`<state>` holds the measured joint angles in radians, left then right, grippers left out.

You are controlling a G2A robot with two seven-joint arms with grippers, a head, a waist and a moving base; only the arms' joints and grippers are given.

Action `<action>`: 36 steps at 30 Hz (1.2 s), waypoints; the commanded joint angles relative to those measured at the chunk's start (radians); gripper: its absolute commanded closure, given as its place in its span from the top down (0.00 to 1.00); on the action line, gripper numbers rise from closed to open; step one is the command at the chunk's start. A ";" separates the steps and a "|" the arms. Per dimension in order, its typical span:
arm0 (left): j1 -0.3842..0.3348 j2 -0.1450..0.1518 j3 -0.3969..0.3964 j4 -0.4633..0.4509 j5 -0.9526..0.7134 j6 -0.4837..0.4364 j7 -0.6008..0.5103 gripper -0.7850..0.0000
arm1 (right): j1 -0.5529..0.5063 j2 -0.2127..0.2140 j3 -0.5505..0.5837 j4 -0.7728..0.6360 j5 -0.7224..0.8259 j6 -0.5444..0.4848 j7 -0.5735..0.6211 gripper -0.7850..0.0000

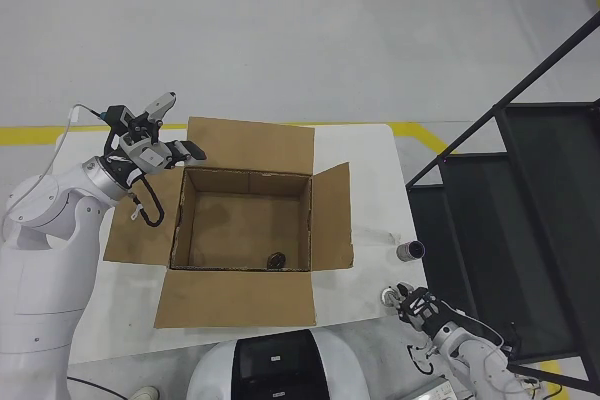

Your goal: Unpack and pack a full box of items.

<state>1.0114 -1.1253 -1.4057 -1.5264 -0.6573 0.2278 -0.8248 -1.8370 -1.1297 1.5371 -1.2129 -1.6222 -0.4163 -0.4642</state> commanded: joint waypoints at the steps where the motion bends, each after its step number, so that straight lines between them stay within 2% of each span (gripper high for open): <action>1: 0.000 0.000 0.000 0.000 0.000 0.000 0.000 1.00 | 0.001 0.001 -0.002 0.002 -0.001 0.001 -0.001 0.16; 2: 0.000 0.000 0.000 0.000 0.000 0.000 0.000 1.00 | 0.000 0.001 -0.003 0.002 -0.001 0.002 -0.003 0.04; 3: 0.000 0.000 0.000 0.000 0.000 0.000 0.000 1.00 | -0.002 0.002 -0.002 0.001 0.001 0.004 -0.006 0.00; 10: 0.000 0.000 0.000 0.000 0.000 0.000 0.000 1.00 | -0.067 0.012 0.035 -0.065 0.015 -0.009 -0.075 0.00; 14: 0.000 0.000 0.000 0.000 0.000 0.000 0.000 1.00 | -0.095 0.017 0.054 -0.103 0.028 -0.028 -0.074 0.00; 19: 0.000 0.000 0.000 0.000 0.000 0.000 0.000 1.00 | -0.072 0.014 0.037 -0.114 0.063 -0.031 -0.041 0.00; 26: 0.000 0.000 0.000 0.000 0.000 0.000 0.000 1.00 | -0.013 0.002 -0.018 -0.098 0.100 0.014 0.068 0.00; 30: 0.000 0.000 0.000 0.000 0.000 0.000 0.000 1.00 | -0.001 -0.002 -0.036 -0.087 0.104 0.031 0.083 0.00; 31: 0.000 0.000 0.000 0.000 0.000 0.000 0.000 1.00 | 0.000 -0.002 -0.038 -0.086 0.105 0.033 0.083 0.30; 32: 0.000 0.000 0.000 0.000 0.000 0.000 0.000 1.00 | 0.001 -0.002 -0.039 -0.084 0.105 0.036 0.083 0.41; 34: 0.000 0.000 0.000 0.000 0.000 0.000 0.000 1.00 | -0.002 -0.001 -0.039 -0.086 0.102 0.042 0.078 0.49; 36: 0.000 0.000 0.000 0.000 0.000 0.000 0.000 1.00 | -0.007 0.000 -0.038 -0.090 0.099 0.045 0.074 0.46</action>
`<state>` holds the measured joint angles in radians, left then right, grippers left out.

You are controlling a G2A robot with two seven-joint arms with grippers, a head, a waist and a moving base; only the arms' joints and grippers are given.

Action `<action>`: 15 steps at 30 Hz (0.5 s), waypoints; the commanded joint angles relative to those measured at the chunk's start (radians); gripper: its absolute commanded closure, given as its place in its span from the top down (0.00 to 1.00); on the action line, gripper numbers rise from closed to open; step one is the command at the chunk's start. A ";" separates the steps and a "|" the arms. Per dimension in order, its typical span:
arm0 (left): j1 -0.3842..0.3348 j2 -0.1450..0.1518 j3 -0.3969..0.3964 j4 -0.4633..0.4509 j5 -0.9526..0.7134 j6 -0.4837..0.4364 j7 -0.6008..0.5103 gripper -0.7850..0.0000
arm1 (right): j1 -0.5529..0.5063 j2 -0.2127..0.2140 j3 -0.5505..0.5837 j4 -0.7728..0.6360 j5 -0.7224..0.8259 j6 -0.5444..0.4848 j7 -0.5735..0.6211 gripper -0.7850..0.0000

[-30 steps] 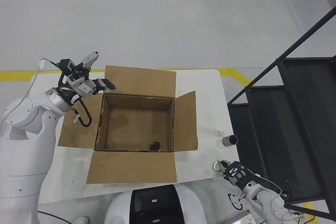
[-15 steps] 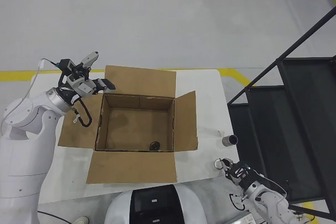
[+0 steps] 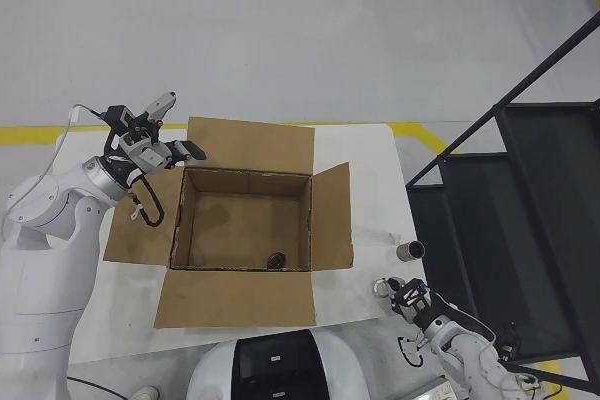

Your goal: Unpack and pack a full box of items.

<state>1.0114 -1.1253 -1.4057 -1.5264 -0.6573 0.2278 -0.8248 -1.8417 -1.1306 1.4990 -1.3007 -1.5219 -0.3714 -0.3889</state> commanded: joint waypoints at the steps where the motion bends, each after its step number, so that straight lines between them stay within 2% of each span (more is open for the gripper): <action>1: 0.000 0.000 0.000 0.000 0.000 0.000 0.000 1.00 | -0.004 0.001 0.001 -0.003 -0.002 0.001 -0.001 0.42; 3: 0.000 0.000 0.000 0.000 0.000 0.000 0.000 1.00 | -0.005 0.002 0.002 -0.005 -0.002 0.002 0.000 0.32; 6: 0.000 0.000 0.000 0.000 0.000 0.000 0.000 1.00 | -0.006 0.002 0.000 -0.001 -0.002 0.003 0.000 0.29; 9: 0.000 0.000 0.000 0.000 0.000 0.000 0.000 1.00 | -0.003 0.002 -0.004 0.003 -0.004 0.006 0.001 0.22; 15: 0.000 0.000 0.000 0.000 0.000 0.000 0.000 1.00 | 0.012 0.002 -0.009 0.017 0.004 0.011 0.014 0.18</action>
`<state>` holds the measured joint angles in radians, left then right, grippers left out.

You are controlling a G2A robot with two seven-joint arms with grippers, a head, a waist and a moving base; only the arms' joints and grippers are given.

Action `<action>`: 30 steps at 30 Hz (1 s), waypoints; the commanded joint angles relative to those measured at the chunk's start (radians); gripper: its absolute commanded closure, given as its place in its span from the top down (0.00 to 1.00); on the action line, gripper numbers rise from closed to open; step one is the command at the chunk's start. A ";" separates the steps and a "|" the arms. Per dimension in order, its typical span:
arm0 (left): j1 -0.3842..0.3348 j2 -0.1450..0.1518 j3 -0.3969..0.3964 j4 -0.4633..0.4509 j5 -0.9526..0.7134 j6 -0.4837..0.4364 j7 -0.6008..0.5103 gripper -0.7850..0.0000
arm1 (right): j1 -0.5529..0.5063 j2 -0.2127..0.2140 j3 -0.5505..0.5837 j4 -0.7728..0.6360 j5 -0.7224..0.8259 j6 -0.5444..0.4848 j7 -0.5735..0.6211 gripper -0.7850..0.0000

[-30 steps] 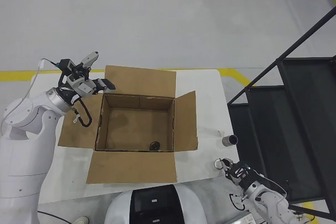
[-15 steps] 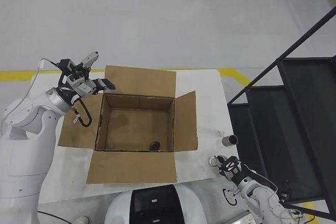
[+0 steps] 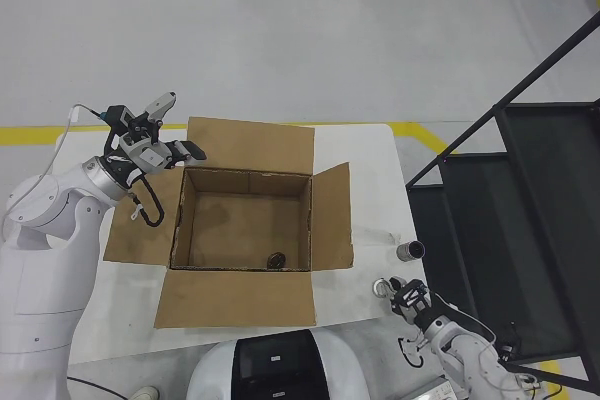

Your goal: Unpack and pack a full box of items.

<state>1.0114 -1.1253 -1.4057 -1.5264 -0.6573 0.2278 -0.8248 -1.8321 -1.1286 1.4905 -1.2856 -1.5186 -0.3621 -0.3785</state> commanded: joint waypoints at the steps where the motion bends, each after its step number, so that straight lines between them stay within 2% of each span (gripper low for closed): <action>1: 0.000 0.000 0.000 0.000 0.000 0.000 0.000 1.00 | 0.006 0.000 -0.003 0.005 0.002 0.003 0.008 0.19; 3: 0.000 0.000 0.000 0.000 0.000 0.000 0.000 1.00 | 0.013 -0.001 -0.008 0.012 0.004 0.006 0.015 0.20; 6: 0.000 0.000 0.000 0.000 0.000 0.000 0.000 1.00 | 0.025 -0.003 -0.017 0.023 0.005 0.012 0.026 0.31; 10: 0.000 0.000 0.000 0.000 0.000 0.000 0.000 1.00 | 0.035 -0.004 -0.027 0.030 0.005 0.023 0.030 0.30; 12: 0.000 0.000 0.000 0.000 0.000 0.000 0.000 1.00 | 0.038 -0.005 -0.031 0.031 0.003 0.026 0.032 0.24; 14: 0.000 0.000 0.000 0.000 0.000 0.000 0.000 1.00 | 0.040 -0.005 -0.034 0.033 -0.001 0.029 0.034 0.11; 15: 0.000 0.000 0.000 0.000 0.000 0.000 0.000 1.00 | 0.041 -0.005 -0.036 0.033 -0.001 0.029 0.035 0.01; 23: 0.000 0.000 0.000 0.000 0.000 0.000 0.000 1.00 | -0.003 0.003 -0.015 -0.019 -0.004 0.011 -0.019 0.00; 30: 0.000 0.000 0.000 0.000 0.000 0.000 0.000 1.00 | -0.157 0.032 0.094 -0.154 0.024 -0.178 -0.175 0.00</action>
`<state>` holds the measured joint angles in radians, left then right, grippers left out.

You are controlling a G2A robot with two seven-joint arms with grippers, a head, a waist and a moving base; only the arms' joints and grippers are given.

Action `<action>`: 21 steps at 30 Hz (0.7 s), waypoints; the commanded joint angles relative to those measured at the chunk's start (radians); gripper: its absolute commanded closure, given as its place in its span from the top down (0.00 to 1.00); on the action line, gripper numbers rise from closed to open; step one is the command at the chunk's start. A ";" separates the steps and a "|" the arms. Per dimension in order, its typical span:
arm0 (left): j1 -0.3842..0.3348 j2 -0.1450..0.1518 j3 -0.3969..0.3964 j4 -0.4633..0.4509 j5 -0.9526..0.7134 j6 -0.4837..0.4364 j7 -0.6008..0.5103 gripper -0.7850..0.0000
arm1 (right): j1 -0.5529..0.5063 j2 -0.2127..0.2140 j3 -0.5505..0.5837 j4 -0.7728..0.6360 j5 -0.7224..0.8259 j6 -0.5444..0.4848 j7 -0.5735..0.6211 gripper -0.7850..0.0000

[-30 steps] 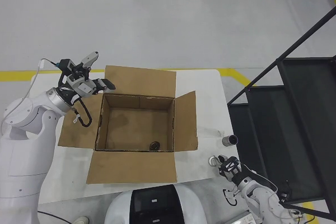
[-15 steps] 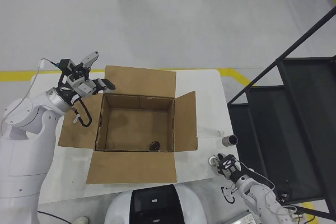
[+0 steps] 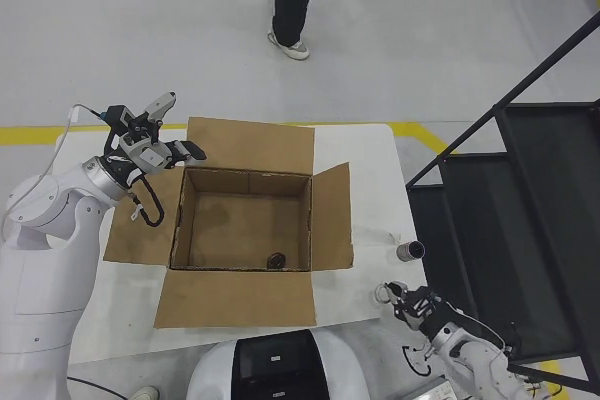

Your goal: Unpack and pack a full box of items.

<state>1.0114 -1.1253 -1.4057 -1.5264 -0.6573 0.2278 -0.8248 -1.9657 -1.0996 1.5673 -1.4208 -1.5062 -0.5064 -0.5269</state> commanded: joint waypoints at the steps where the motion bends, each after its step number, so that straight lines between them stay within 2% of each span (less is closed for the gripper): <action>1: 0.000 0.000 0.000 0.000 0.000 0.000 0.000 1.00 | -0.043 0.007 0.032 -0.038 0.030 -0.071 -0.052 0.00; 4: 0.000 0.000 0.000 0.000 0.000 0.000 0.000 1.00 | -0.086 0.014 0.065 -0.092 0.104 -0.186 -0.111 0.00; 7: 0.000 0.000 0.000 0.000 0.000 0.000 0.000 1.00 | -0.094 0.015 0.067 -0.141 0.168 -0.253 -0.113 0.00; 13: 0.000 0.000 0.000 0.000 0.000 0.000 0.000 1.00 | -0.080 0.008 0.023 -0.219 0.235 -0.229 -0.072 0.00; 15: 0.000 0.000 0.000 0.000 0.000 0.000 0.000 1.00 | -0.071 0.006 0.013 -0.199 0.286 -0.247 -0.064 0.00; 21: 0.000 0.000 0.000 0.000 0.000 0.000 0.000 1.00 | -0.071 0.006 0.013 -0.199 0.286 -0.247 -0.064 0.00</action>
<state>1.0114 -1.1253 -1.4057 -1.5264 -0.6573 0.2278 -0.8248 -2.0367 -1.0939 1.5804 -1.6199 -1.2197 -0.7537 -0.5911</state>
